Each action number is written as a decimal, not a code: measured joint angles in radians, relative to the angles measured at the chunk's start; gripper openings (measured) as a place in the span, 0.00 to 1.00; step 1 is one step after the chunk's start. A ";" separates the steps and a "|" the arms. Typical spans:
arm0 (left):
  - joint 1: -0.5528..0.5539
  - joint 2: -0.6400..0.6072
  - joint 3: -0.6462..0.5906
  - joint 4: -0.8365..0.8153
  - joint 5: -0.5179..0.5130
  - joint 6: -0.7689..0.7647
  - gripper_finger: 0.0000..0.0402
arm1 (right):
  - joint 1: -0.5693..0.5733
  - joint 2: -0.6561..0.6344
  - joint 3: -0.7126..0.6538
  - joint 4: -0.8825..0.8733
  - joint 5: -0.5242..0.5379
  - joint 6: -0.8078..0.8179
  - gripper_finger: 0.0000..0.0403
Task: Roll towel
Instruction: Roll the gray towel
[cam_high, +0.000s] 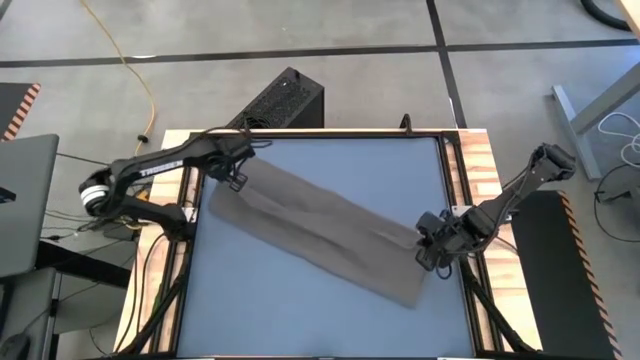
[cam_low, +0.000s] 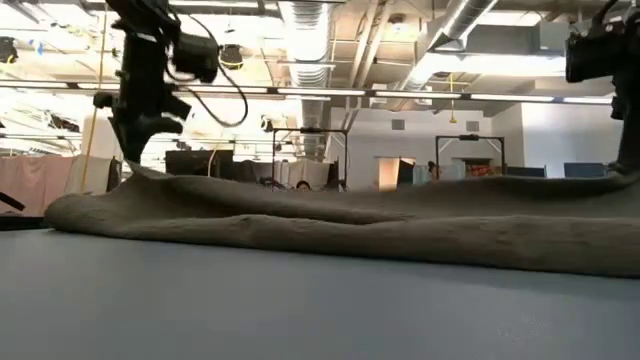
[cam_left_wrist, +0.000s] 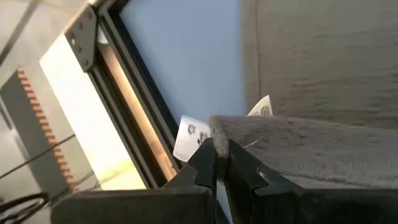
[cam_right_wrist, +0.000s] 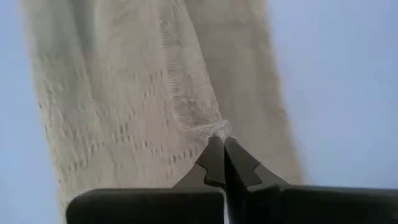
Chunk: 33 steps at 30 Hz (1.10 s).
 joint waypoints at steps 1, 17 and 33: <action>0.013 0.017 0.000 0.008 0.007 0.013 0.00 | 0.001 0.000 0.000 -0.020 -0.003 0.006 0.03; 0.057 0.129 0.000 0.263 0.019 0.140 0.00 | 0.001 0.037 0.000 -0.072 -0.106 0.108 0.03; 0.099 0.129 0.001 0.328 0.100 0.158 0.00 | -0.007 0.120 0.000 -0.104 -0.188 0.107 0.05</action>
